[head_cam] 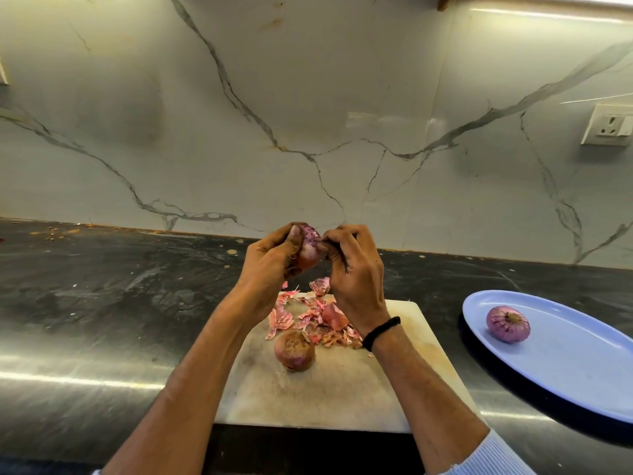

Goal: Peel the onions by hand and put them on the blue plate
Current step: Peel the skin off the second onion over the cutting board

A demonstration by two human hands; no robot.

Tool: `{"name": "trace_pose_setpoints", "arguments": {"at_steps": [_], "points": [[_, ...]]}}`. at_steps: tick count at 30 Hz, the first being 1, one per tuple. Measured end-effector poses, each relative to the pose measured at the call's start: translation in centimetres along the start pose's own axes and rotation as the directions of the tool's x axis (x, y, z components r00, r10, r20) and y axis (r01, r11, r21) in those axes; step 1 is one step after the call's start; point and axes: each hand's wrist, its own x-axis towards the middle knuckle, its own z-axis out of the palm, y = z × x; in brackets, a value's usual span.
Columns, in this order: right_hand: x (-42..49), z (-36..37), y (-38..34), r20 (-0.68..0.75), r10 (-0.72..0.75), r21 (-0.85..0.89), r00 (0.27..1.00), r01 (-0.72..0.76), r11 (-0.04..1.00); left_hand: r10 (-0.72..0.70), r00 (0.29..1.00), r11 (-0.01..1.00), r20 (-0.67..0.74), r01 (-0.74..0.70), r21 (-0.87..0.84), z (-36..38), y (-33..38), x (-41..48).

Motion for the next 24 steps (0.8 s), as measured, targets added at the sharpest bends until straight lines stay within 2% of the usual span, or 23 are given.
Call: {"name": "trace_pose_setpoints", "arguments": {"at_steps": [9, 16, 24], "points": [[-0.07, -0.03, 0.15, 0.028, 0.078, -0.014, 0.997, -0.078, 0.997, -0.094, 0.991, 0.986, -0.091, 0.080, -0.145, -0.25, 0.71, 0.09], [0.06, 0.07, -0.25, 0.172, 0.062, 0.064, 0.983, -0.074, 0.995, -0.096, 0.995, 0.988, -0.032, 0.091, -0.123, -0.39, 0.51, 0.08], [0.00, 0.34, 0.08, 0.153, 0.019, 0.050, 0.988, -0.027, 0.998, -0.066, 0.997, 0.995, 0.037, 0.068, -0.074, -0.29, 0.52, -0.30]]}}
